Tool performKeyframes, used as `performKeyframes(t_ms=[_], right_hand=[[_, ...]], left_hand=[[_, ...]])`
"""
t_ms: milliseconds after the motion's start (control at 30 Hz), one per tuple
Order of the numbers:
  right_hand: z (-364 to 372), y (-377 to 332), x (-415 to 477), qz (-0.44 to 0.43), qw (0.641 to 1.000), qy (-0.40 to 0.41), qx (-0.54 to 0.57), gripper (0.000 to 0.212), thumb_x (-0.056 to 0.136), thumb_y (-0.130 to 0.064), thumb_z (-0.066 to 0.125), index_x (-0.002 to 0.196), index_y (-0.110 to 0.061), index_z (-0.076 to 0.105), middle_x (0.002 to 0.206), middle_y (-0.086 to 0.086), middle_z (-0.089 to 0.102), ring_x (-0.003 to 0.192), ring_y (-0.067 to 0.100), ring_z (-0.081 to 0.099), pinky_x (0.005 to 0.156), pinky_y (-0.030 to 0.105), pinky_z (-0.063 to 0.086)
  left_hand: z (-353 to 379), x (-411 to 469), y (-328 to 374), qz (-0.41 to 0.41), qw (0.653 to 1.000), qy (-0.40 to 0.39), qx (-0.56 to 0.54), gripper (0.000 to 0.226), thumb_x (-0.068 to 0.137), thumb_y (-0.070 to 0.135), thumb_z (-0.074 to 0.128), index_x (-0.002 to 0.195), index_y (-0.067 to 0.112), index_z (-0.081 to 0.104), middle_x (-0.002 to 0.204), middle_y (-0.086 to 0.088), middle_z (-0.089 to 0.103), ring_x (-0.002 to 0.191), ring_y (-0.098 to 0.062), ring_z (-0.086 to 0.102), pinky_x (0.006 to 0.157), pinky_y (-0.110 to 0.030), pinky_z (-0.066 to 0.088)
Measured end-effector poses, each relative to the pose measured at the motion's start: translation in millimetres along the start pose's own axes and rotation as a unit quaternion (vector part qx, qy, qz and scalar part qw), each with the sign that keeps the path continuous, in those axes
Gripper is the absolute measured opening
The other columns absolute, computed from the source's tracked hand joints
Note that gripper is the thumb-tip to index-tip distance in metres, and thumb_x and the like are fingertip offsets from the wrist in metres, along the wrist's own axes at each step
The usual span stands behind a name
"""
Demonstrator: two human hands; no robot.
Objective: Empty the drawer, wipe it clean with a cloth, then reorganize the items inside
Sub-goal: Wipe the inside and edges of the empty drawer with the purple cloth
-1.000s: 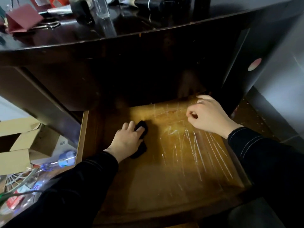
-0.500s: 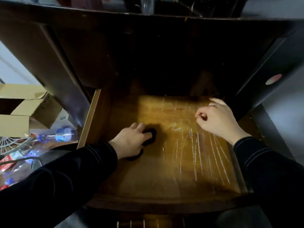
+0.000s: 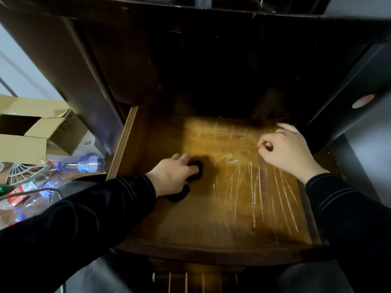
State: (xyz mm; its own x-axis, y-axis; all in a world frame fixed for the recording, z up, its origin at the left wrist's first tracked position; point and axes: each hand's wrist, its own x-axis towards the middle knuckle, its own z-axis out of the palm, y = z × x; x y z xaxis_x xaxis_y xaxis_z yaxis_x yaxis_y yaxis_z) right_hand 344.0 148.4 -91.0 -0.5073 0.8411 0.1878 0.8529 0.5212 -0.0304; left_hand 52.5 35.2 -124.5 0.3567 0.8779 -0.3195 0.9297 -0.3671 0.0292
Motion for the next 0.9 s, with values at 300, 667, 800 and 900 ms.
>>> performKeyframes(t_ms=[300, 667, 800, 900], right_hand=[[0.0, -0.3, -0.5, 0.0, 1.0, -0.007, 0.001, 0.022, 0.092, -0.028, 0.055, 0.077, -0.031, 0.071, 0.05, -0.014, 0.055, 0.063, 0.005, 0.055, 0.123, 0.031, 0.014], [0.2, -0.3, -0.5, -0.001, 1.0, 0.003, 0.003, 0.021, 0.092, -0.027, 0.056, 0.077, -0.031, 0.071, 0.052, -0.014, 0.057, 0.064, 0.008, 0.056, 0.122, 0.031, 0.015], [0.4, 0.0, -0.7, 0.0, 1.0, 0.003, 0.006, 0.022, 0.092, -0.027, 0.056, 0.077, -0.031, 0.071, 0.051, -0.013, 0.056, 0.063, 0.006, 0.055, 0.123, 0.03, 0.014], [1.3, 0.3, -1.2, 0.005, 1.0, 0.007, 0.013, 0.021, 0.091, -0.027, 0.056, 0.078, -0.031, 0.072, 0.049, -0.013, 0.054, 0.062, 0.004, 0.053, 0.121, 0.028, 0.013]], left_hand=[[11.6, -25.8, 37.2, 0.218, 0.958, -0.135, -0.129, 0.039, 0.085, 0.013, 0.066, 0.122, 0.026, 0.066, 0.119, -0.002, 0.05, 0.11, -0.023, 0.051, 0.081, -0.032, 0.044], [5.0, -16.8, 25.3, 0.118, 0.99, -0.067, -0.041, 0.045, 0.091, 0.022, 0.063, 0.134, 0.029, 0.053, 0.132, -0.004, 0.043, 0.114, -0.028, 0.053, 0.085, -0.038, 0.051], [4.8, -29.3, 44.7, 0.27, 0.935, -0.207, -0.102, 0.037, 0.085, 0.008, 0.064, 0.119, 0.021, 0.069, 0.111, -0.004, 0.052, 0.101, -0.024, 0.052, 0.077, -0.036, 0.046], [4.7, -26.1, 42.5, 0.221, 0.953, -0.175, -0.107, 0.038, 0.083, 0.005, 0.062, 0.117, 0.021, 0.069, 0.118, -0.004, 0.053, 0.11, -0.025, 0.052, 0.084, -0.036, 0.048]])
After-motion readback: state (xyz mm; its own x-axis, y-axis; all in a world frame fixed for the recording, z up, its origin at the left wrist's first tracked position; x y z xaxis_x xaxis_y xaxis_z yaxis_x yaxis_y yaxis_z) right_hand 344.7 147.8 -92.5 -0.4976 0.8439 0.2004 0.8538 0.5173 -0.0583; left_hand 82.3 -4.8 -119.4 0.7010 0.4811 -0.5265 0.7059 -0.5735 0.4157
